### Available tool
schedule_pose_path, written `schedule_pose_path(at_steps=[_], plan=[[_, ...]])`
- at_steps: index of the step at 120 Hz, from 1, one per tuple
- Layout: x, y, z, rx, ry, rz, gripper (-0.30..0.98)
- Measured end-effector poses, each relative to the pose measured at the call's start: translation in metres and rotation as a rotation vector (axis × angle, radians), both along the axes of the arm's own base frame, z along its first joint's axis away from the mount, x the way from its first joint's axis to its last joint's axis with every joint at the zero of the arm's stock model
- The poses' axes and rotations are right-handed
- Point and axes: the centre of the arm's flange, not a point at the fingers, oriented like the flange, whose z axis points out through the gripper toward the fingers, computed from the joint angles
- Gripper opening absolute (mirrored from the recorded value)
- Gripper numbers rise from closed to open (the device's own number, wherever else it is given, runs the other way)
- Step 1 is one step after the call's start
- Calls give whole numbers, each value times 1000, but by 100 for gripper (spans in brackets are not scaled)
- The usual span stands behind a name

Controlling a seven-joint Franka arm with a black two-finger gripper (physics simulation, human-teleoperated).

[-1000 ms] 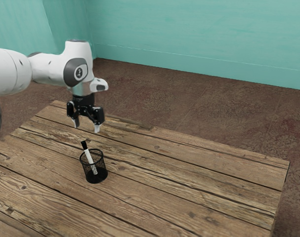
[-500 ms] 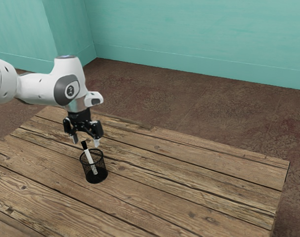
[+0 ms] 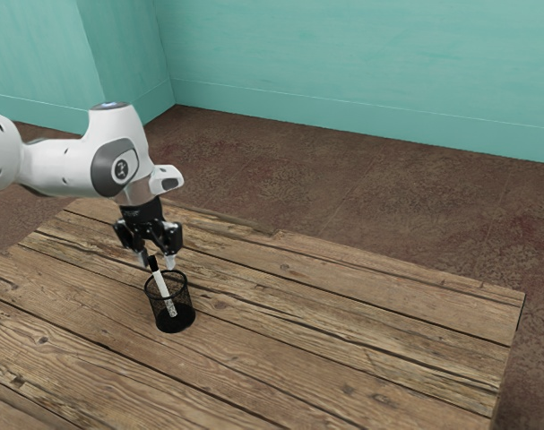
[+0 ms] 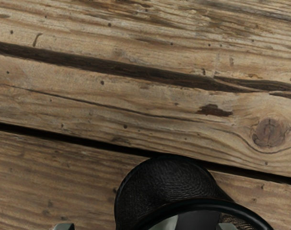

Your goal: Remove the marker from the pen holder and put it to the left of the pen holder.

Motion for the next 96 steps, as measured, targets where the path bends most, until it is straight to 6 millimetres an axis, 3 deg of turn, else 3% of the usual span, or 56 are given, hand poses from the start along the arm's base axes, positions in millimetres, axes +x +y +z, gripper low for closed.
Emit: schedule_pose_path(at_steps=[33,61,96], plan=[[-3,-6,2,-7,-31,11,15],[-13,-8,1,-15,-37,22,7],[-10,-12,7,-4,-75,22,-6]])
